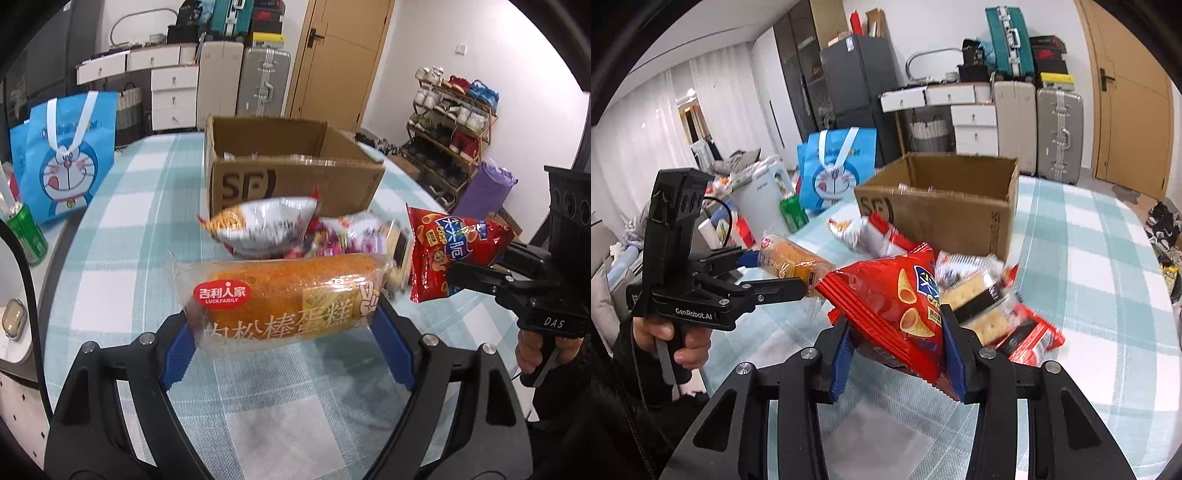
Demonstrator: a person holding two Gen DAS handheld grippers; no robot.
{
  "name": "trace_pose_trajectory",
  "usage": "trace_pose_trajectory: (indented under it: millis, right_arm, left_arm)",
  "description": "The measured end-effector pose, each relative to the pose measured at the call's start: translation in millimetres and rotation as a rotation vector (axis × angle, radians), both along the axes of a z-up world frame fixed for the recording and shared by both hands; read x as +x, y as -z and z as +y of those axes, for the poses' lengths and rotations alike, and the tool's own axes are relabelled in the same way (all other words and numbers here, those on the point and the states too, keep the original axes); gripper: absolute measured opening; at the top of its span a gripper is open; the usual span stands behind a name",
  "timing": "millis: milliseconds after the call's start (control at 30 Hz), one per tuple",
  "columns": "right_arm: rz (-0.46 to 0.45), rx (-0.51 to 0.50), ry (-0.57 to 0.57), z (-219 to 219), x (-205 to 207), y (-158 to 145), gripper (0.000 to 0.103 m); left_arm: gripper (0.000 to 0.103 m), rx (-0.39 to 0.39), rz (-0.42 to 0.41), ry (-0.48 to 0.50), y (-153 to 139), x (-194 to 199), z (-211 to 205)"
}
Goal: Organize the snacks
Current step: 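Carry the red chip bag and bread roll into the box and release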
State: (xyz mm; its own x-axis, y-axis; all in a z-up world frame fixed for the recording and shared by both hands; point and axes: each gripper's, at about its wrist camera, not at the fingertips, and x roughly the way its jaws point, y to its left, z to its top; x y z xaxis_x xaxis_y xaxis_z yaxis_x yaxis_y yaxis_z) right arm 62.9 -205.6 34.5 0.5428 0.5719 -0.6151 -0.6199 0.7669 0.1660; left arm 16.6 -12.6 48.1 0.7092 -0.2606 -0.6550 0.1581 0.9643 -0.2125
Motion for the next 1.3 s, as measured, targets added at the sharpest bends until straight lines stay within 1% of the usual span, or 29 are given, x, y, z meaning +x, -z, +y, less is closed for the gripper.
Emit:
trace_pose_trajectory:
  millis: [200,233,400,667,967,1167,1300]
  right_arm:
    - [-0.06,0.045,0.059,-7,3,-22,0.044]
    - [-0.065,0.051,0.064,-8,5,-24,0.044]
    - [-0.082,0.085,0.094,-3,22,-35,0.044]
    - [-0.094,0.092,0.12,6,45,-38,0.044]
    - [-0.112,0.085,0.138,14,70,-41,0.044]
    - [-0.106,0.088,0.155,16,89,-40,0.044]
    - [-0.096,0.088,0.162,20,104,-37,0.044]
  left_arm:
    - [0.083,-0.003,-0.053,-0.03,-29,5,-1]
    - [0.083,-0.002,-0.058,-0.034,-27,8,-1]
    - [0.083,0.021,-0.072,-0.075,-38,20,-2]
    - [0.083,0.049,-0.119,-0.113,-55,42,-2]
    - [0.084,0.073,-0.148,-0.125,-68,81,-7]
    - [0.084,0.09,-0.148,-0.141,-69,105,-10]
    - [0.084,0.103,-0.143,-0.146,-64,122,-12]
